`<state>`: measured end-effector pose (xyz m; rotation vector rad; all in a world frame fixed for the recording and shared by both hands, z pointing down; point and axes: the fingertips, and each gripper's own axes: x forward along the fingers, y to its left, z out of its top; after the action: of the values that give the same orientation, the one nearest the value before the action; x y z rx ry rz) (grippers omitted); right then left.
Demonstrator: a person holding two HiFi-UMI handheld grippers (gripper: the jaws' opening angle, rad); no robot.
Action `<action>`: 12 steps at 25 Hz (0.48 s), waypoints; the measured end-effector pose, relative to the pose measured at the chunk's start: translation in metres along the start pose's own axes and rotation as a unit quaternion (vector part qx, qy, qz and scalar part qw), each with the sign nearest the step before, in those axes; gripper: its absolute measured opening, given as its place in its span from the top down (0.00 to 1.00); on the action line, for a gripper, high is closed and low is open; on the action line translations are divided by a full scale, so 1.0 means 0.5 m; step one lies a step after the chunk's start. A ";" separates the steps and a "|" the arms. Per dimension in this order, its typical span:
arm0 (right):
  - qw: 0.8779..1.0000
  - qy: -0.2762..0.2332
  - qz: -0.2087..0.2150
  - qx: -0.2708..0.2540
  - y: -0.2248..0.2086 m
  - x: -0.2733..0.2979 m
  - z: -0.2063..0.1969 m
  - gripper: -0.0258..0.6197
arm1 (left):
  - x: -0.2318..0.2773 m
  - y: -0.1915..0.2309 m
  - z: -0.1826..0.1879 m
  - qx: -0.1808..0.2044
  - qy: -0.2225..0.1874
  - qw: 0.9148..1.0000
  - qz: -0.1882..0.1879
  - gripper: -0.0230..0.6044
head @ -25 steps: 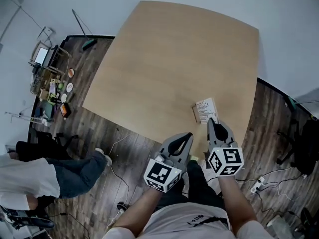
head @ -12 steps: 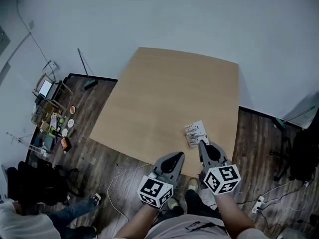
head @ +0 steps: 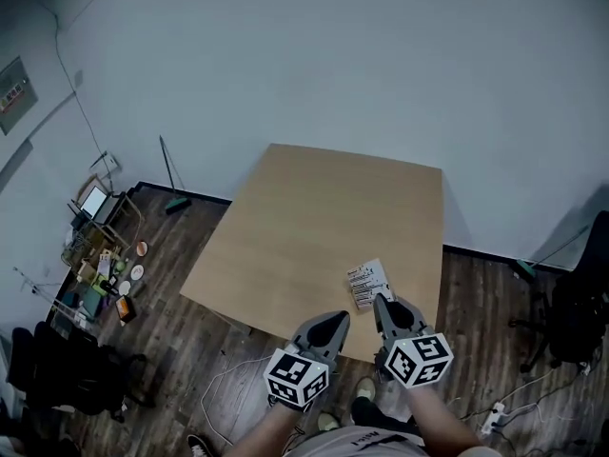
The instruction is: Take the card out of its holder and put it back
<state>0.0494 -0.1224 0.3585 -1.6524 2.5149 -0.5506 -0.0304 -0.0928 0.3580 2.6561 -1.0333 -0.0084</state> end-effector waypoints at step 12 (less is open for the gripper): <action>1.000 0.001 -0.005 -0.008 0.032 -0.049 -0.017 0.92 | -0.038 -0.019 -0.007 -0.015 -0.015 1.000 0.004 0.94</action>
<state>0.0431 -0.0925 0.3581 -1.6725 2.5194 -0.5345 -0.0380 -0.0725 0.3570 2.6327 -1.0453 -0.0604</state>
